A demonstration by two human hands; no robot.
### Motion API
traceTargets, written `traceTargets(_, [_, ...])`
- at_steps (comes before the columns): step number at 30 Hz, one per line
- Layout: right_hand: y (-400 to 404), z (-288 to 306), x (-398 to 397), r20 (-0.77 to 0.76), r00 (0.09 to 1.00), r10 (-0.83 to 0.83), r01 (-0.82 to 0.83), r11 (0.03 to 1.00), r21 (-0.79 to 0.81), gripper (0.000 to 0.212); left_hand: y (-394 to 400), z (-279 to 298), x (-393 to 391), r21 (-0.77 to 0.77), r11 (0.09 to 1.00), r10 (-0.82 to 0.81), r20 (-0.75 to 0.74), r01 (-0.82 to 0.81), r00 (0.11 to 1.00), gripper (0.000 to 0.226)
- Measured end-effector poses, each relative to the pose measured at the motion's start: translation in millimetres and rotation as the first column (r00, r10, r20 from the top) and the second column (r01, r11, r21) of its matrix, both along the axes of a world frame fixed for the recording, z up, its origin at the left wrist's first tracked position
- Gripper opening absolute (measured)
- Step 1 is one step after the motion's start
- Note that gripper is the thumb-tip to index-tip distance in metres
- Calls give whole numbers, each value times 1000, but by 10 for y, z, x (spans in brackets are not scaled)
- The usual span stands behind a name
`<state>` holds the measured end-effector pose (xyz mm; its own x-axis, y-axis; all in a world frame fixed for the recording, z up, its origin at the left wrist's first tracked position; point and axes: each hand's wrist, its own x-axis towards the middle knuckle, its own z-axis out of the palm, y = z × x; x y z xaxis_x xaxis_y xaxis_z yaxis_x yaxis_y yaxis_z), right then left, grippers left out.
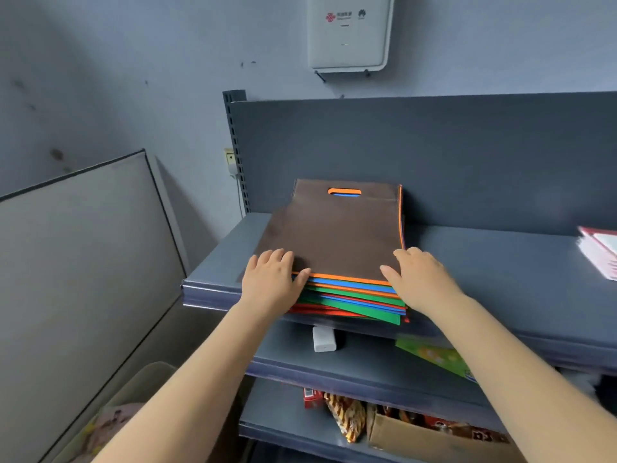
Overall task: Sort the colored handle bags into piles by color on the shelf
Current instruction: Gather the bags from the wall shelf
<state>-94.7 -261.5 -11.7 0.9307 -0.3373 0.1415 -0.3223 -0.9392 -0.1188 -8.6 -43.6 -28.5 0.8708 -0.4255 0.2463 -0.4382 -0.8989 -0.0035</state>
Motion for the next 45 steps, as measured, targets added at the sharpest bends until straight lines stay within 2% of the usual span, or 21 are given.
traceTargets(4, [-136,-87,223,-2,981,-192,188,956,226,54,-146,-70,252,-92,990,-114,-103,105,988,51])
traceTargets(6, [-193,-129,290,-10,965,-262,252,916,313,51,-189,-73,318,-105,983,-161,-108,150,981,54])
traceTargets(10, [-296,-160,347,138,929,-343,277,894,353,28,-247,-60,403,-114,967,-242,-137,227,961,57])
traceTargets(14, [-374,-144,335,260,887,-380,291,900,324,24,-244,-76,504,-198,950,-275,-159,242,948,55])
traceTargets(19, [-540,-176,195,382,821,-424,277,882,382,19,-150,-77,681,-243,961,-169,-142,131,975,43])
traceTargets(21, [-554,-219,158,399,812,-425,263,878,400,17,-83,-68,785,-308,950,-114,-198,48,974,41])
traceTargets(26, [-593,-279,108,448,773,-449,194,840,507,3,144,-41,1029,-411,889,40,-375,-204,926,52])
traceTargets(27, [-601,-288,99,457,771,-443,164,832,530,1,178,-32,1054,-435,872,62,-361,-227,930,48])
traceTargets(29, [-614,-323,88,476,755,-451,111,803,585,11,231,-5,1062,-489,839,99,-296,-240,950,33])
traceTargets(32, [-597,-365,66,488,717,-498,42,729,684,24,295,40,1003,-547,805,127,-220,-230,967,25])
traceTargets(35, [-569,-391,31,489,682,-544,-52,631,774,30,357,88,849,-677,722,60,-145,-143,988,8])
traceTargets(38, [-495,-360,-29,470,650,-597,-164,494,854,33,454,115,638,-831,544,21,-123,-114,992,19])
traceTargets(39, [-459,-340,-57,462,654,-599,-202,450,870,33,503,109,557,-867,487,34,-109,-112,993,20])
traceTargets(42, [-333,-278,-154,444,689,-573,-312,319,895,31,682,43,246,-904,413,130,-65,-113,989,15])
traceTargets(45, [-171,-204,-279,437,724,-533,-374,229,899,34,873,-61,-141,-951,271,180,-99,-146,979,14])
